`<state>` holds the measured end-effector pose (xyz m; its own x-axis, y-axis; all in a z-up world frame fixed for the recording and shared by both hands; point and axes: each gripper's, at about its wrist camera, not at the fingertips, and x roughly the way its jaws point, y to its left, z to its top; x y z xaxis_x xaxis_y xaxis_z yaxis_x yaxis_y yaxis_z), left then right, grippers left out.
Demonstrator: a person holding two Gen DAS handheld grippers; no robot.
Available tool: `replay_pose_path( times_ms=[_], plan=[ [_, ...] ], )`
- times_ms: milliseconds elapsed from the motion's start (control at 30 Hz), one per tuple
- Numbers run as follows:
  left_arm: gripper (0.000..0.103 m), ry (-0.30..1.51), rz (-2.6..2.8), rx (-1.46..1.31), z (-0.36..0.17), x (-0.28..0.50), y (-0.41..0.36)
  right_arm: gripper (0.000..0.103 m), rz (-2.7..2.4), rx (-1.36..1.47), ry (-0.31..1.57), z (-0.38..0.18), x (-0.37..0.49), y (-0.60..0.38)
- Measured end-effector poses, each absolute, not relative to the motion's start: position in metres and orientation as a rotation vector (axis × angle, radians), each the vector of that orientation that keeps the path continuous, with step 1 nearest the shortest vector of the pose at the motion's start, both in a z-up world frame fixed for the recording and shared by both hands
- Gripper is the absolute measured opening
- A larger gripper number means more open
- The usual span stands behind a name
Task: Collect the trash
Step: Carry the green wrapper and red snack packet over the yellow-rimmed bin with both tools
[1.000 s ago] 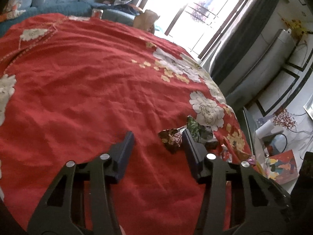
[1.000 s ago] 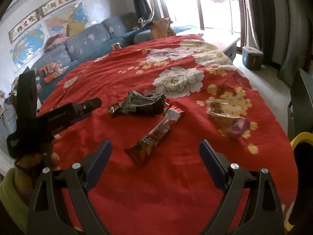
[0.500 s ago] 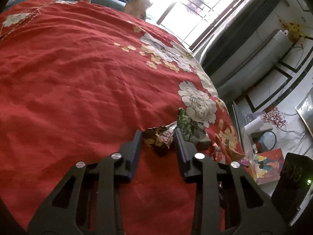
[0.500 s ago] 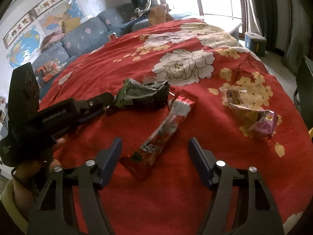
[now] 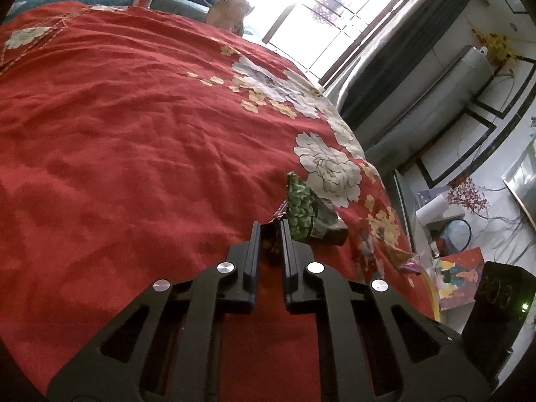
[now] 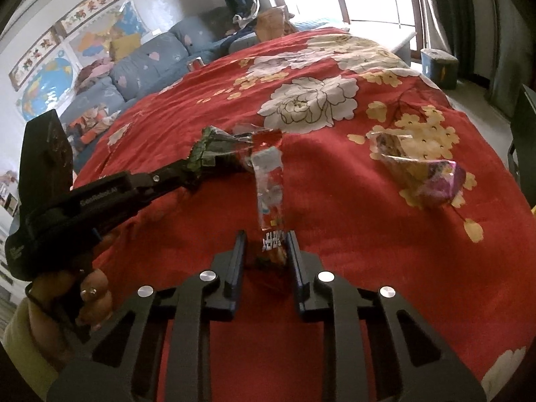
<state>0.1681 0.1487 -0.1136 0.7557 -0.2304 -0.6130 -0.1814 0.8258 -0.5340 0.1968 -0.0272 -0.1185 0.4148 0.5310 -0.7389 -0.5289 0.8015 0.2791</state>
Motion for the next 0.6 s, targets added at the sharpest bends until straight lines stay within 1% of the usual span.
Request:
replay_pose_path(
  times_ms=[300, 600],
  plan=[
    [0.005, 0.636, 0.046, -0.537, -0.081, 0.148, 0.154, 0.021, 0.675, -0.009, 0.921, -0.115, 0.182, -0.04],
    [0.005, 0.57, 0.007, -0.473, -0.051, 0.139, 0.134, 0.021, 0.655, -0.001, 0.885, -0.104, 0.172, -0.061]
  ],
)
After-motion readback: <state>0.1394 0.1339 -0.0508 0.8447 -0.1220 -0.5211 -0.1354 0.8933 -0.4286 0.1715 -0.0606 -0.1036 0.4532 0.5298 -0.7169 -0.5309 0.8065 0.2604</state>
